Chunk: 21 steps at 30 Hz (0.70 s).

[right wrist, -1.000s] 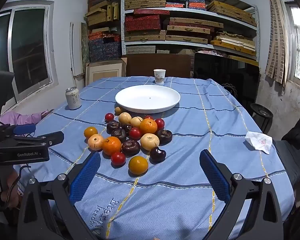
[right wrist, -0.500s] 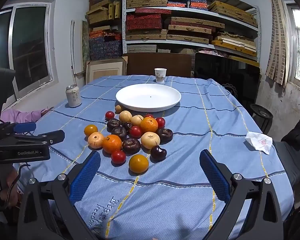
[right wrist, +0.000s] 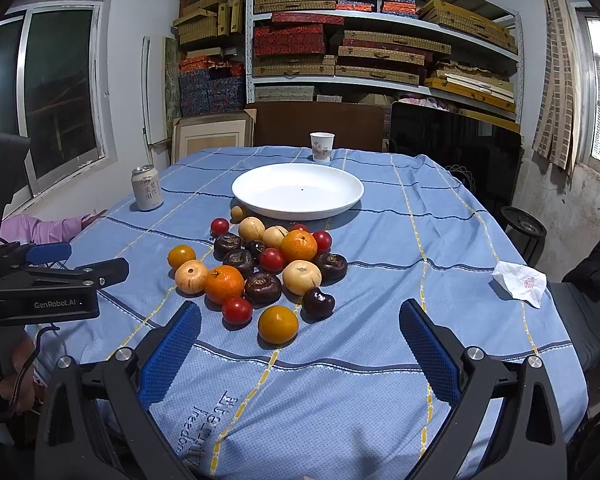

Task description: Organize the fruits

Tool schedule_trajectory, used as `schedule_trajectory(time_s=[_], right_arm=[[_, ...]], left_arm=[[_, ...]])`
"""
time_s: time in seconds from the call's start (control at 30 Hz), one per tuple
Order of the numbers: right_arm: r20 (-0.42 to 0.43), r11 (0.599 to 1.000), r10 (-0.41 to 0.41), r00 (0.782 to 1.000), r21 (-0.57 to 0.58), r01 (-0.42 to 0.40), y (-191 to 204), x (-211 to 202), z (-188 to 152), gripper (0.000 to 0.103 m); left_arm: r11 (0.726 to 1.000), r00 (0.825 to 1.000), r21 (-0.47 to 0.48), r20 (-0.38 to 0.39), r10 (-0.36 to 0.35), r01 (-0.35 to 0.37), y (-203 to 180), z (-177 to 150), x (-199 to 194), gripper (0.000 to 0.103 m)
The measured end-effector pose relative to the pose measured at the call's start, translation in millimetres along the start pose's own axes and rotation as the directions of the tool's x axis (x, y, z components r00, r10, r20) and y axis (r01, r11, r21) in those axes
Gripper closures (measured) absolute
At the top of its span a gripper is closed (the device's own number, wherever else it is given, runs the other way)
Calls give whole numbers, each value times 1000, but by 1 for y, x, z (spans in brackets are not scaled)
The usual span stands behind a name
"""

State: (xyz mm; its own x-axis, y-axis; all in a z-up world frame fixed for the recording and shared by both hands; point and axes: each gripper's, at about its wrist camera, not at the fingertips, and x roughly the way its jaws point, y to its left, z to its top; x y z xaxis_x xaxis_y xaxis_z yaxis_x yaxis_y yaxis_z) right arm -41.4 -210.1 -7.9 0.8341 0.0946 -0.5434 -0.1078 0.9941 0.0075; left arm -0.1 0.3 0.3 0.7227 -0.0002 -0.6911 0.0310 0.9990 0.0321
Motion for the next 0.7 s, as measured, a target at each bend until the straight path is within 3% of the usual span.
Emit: schedule_trajectory(time_s=[0.27,0.57,0.7], right_arm=[[-14,1000,11,1000,-2,-12,2,5,1,3],[-87,1000,29,996,3,-29,0,28,-2,4],[-156,998,58,986,-22,-62,4,53,-3,16]], left_arm=[[1000,1000,1,-5,0,0,3,-9,13,4],[1000,999,-7,-41,7,-8,5,-4,25,4],[1000,998,-4,-55,20,-21,6,-2,34,4]])
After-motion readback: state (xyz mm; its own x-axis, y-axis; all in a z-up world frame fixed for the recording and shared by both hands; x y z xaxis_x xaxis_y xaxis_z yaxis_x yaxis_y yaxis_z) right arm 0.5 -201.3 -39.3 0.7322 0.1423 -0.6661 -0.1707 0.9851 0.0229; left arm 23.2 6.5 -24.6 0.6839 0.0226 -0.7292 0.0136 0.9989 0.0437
